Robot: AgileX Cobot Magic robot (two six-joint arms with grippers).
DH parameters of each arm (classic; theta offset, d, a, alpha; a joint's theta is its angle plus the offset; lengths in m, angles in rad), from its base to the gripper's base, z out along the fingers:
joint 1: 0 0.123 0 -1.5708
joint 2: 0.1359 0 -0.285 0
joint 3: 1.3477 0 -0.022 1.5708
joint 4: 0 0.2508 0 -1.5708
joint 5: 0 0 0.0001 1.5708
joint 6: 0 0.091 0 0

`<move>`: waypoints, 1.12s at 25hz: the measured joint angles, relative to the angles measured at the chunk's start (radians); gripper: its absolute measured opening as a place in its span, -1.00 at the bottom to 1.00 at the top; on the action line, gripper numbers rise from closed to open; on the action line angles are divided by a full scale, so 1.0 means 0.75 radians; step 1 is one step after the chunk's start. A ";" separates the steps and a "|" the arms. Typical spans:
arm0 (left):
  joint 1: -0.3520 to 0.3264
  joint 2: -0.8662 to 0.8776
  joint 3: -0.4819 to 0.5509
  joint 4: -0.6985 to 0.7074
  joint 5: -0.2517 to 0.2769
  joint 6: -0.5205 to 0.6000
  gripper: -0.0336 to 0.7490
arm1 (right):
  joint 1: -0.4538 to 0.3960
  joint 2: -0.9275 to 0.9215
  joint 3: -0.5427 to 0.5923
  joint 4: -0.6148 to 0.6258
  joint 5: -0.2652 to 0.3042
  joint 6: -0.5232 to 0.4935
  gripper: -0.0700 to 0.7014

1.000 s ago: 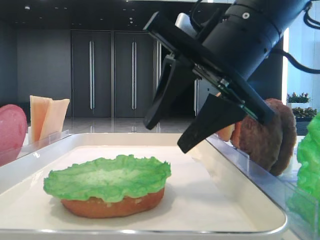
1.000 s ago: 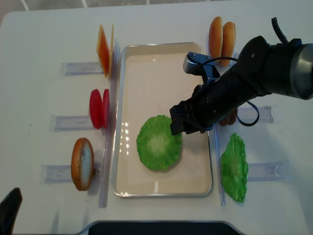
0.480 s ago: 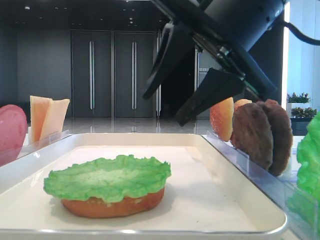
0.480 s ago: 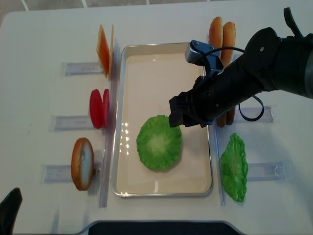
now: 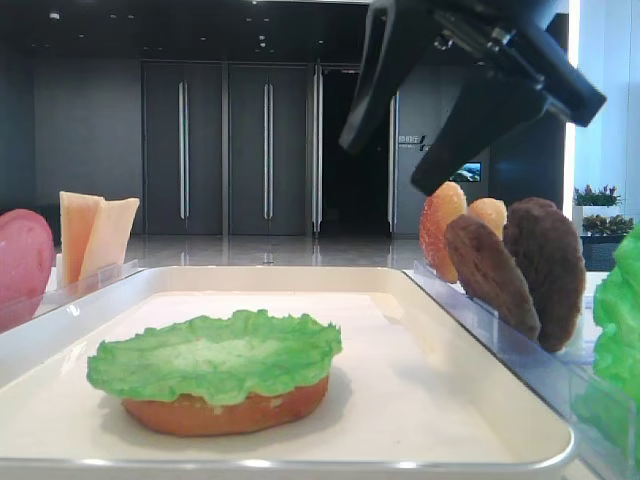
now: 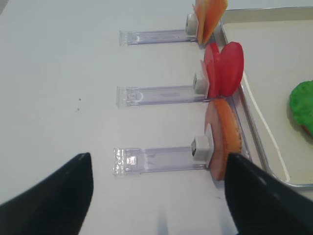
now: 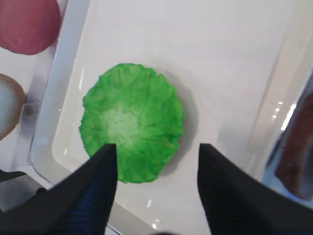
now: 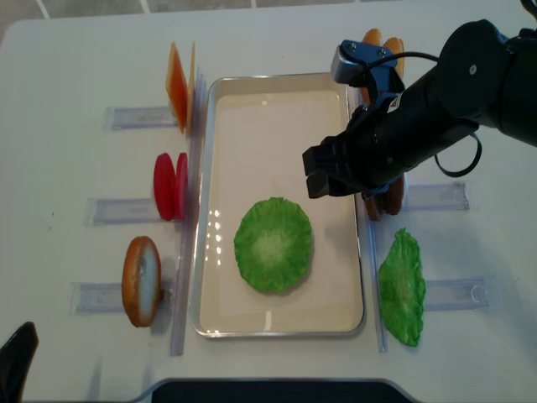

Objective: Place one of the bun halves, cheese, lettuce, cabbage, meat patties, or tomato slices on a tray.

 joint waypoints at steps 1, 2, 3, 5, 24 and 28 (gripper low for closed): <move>0.000 0.000 0.000 0.000 0.000 0.000 0.73 | 0.000 -0.014 -0.014 -0.074 0.020 0.061 0.18; 0.000 0.000 0.000 0.000 0.000 0.000 0.73 | 0.000 -0.025 -0.028 -0.150 0.044 0.125 0.18; 0.000 0.000 0.000 0.000 0.000 0.000 0.73 | 0.000 -0.038 -0.038 -0.213 0.071 0.175 0.18; 0.000 0.000 0.000 0.000 0.000 0.000 0.73 | 0.000 -0.058 -0.061 -0.359 0.119 0.295 0.18; 0.000 0.000 0.000 0.000 0.000 0.000 0.73 | -0.265 -0.120 -0.158 -0.791 0.483 0.477 0.18; 0.000 0.000 0.000 0.000 0.000 0.000 0.73 | -0.420 -0.120 -0.158 -0.805 0.512 0.413 0.18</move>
